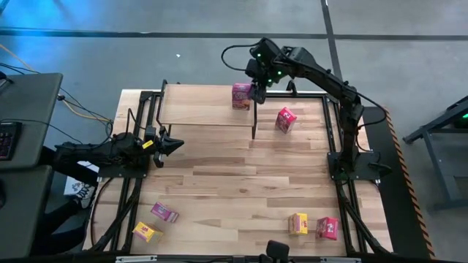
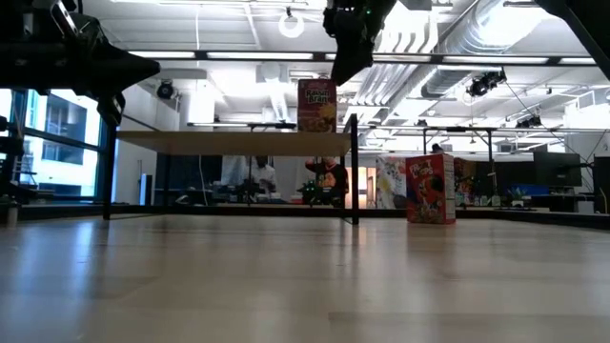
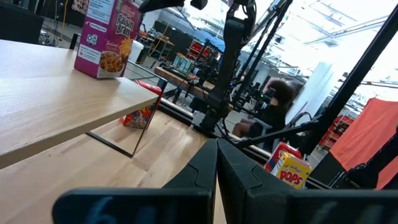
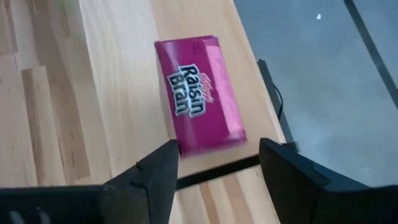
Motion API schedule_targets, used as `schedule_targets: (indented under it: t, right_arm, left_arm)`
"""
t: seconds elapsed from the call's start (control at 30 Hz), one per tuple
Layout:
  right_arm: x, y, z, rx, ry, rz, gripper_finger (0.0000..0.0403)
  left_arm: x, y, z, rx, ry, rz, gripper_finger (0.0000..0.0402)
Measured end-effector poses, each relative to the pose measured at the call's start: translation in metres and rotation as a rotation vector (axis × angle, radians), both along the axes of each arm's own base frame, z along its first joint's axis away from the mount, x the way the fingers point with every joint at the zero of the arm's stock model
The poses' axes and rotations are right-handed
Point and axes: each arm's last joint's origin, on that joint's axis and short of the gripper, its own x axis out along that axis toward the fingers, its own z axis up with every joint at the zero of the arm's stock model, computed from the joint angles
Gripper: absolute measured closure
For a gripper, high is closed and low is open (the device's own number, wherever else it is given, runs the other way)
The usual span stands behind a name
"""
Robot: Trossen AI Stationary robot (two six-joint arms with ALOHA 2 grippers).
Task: Stack cereal on shelf
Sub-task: Put the top purple cereal box on the shelf
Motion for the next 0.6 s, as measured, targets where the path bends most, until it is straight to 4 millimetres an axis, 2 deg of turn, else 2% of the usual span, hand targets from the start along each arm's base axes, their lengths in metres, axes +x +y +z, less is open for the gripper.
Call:
schedule_targets:
  t: [0.23,0.4,0.5,0.6]
  right_arm:
    - [-0.016,0.001,0.011,0.057,0.036,-0.001,0.0201]
    - [-0.026,0.007,0.007,0.151,0.132,-0.001,0.0209]
    - [-0.029,0.011,0.002,0.221,0.170,-0.001,0.0236]
    - [-0.035,0.018,0.001,0.305,0.133,0.002,0.0291]
  left_arm:
    - [0.000,0.000,0.000,0.000,0.000,0.000,0.0398]
    - [0.000,0.000,0.000,0.000,0.000,0.000,0.0398]
    - [0.000,0.000,0.000,0.000,0.000,0.000,0.0398]
    - [0.000,0.000,0.000,0.000,0.000,0.000,0.0398]
